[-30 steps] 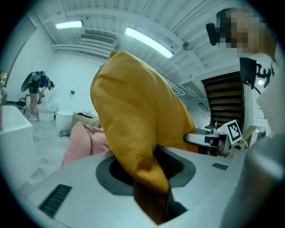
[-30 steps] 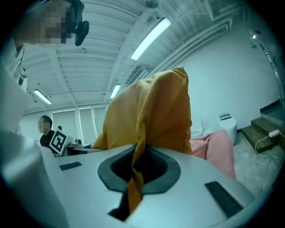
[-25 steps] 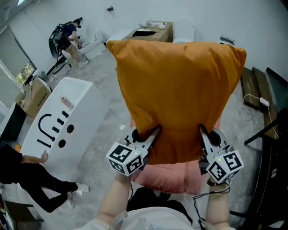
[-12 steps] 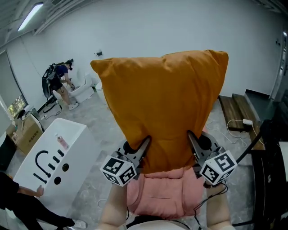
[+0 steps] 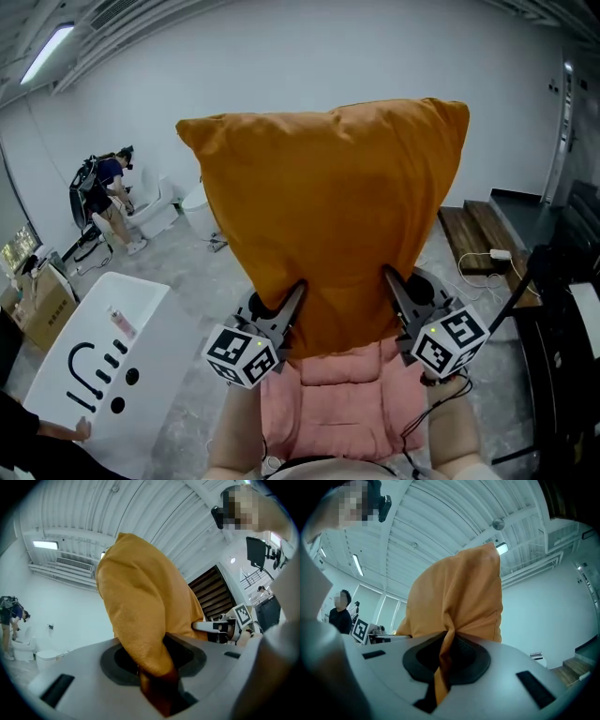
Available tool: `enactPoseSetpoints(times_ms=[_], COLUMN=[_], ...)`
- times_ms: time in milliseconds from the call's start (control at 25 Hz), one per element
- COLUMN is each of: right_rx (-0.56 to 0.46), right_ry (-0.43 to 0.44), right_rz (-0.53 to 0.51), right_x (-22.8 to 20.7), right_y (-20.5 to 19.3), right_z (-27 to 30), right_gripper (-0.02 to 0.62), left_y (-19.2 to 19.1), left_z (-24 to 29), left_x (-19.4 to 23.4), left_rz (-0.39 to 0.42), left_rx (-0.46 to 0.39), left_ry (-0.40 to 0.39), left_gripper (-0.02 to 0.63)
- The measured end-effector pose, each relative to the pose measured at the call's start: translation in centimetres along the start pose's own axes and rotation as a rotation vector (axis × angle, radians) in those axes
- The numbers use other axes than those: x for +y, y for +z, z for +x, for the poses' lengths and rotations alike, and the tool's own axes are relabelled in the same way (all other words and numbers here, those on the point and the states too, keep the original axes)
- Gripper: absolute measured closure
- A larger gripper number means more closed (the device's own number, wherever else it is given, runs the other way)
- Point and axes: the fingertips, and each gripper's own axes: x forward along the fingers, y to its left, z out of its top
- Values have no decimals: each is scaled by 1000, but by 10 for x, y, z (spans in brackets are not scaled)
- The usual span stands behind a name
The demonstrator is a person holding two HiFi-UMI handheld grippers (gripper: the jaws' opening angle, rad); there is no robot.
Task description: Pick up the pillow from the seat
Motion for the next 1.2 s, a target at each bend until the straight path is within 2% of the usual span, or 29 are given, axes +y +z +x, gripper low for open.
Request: enactPoseSetpoints(times_ms=[560,760,1200], right_rx=[0,1,7], right_ry=[-45,-52,-59], right_rz=[-25,-27,-15], right_x=[3,4,-1], right_y=[6,7,1], right_z=[14,17,17], right_gripper=[571,571,571], left_y=[7,6,3], left_z=[6,7,9], left_x=[16,20,20], left_rz=[4,-13,15], left_rx=[-17,-19,-13], left_ry=[-49,-57,-55], left_gripper=[445,445,443])
